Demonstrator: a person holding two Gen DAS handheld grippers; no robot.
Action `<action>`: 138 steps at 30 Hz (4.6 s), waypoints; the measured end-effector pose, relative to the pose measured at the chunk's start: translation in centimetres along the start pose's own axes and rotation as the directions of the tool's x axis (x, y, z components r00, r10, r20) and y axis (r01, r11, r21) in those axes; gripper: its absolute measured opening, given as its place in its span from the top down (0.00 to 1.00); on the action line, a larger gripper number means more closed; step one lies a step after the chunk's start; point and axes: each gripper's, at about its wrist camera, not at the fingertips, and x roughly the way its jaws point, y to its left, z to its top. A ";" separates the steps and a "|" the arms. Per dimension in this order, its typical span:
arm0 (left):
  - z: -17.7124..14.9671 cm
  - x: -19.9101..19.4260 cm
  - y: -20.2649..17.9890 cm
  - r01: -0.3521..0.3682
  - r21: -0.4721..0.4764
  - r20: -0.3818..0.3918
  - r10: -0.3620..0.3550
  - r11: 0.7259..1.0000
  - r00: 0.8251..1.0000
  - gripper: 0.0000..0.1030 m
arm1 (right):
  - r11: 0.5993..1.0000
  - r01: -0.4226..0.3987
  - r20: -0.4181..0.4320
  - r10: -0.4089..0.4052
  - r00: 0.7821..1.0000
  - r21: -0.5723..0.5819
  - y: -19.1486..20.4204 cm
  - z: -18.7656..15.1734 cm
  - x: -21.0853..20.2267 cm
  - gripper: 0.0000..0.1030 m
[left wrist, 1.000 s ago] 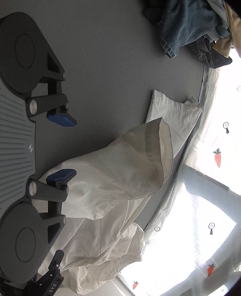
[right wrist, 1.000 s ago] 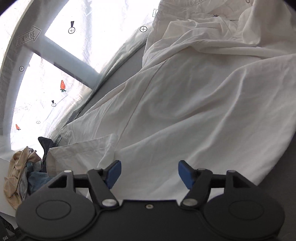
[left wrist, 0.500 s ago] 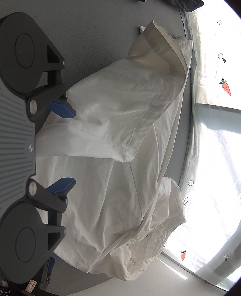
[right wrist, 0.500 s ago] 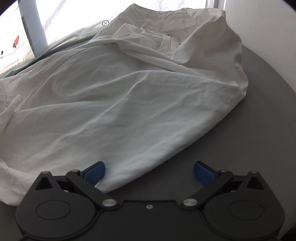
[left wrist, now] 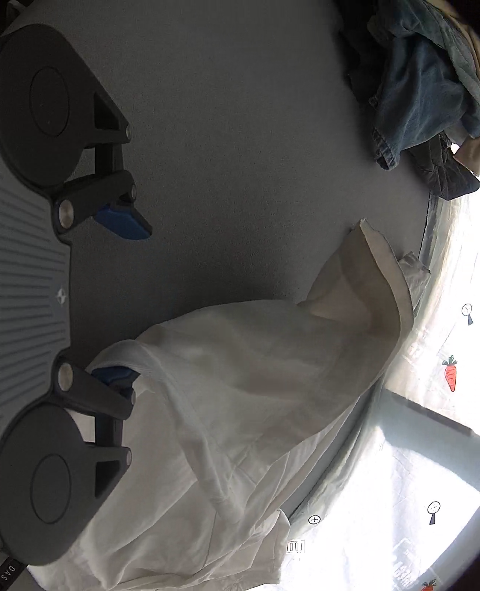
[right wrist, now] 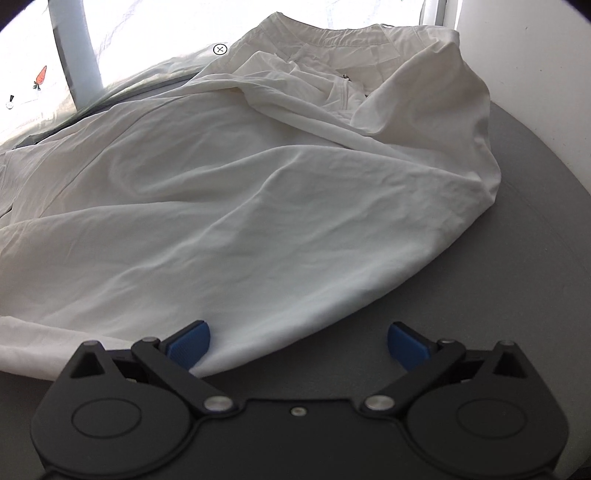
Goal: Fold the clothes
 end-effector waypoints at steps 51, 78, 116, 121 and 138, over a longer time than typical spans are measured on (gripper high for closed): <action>-1.5 -1.6 7.6 -0.120 -0.561 -0.022 0.130 0.819 0.991 0.93 | 0.961 0.025 0.308 -0.113 0.945 0.276 -12.7 22.0 1.9 0.12; 2.5 -8.4 9.7 0.001 -0.559 0.266 0.178 0.829 0.947 0.99 | 0.789 -0.384 0.421 0.177 0.890 0.480 -20.3 17.1 -4.7 0.87; -2.6 -9.9 1.4 -0.289 -0.054 0.218 0.293 0.956 0.931 0.44 | 0.978 0.096 0.117 -0.075 0.990 -0.184 -12.5 6.4 -4.3 0.56; -8.1 -7.5 -5.6 -0.234 -0.009 0.178 0.232 0.972 0.956 0.41 | 0.978 0.123 0.064 -0.114 0.991 -0.171 -18.5 6.9 -0.3 0.76; -9.2 -4.4 -10.5 -0.297 -0.025 0.028 0.298 0.955 0.954 0.37 | 0.992 -0.122 0.208 0.121 0.971 -0.005 -22.3 13.4 -1.0 0.51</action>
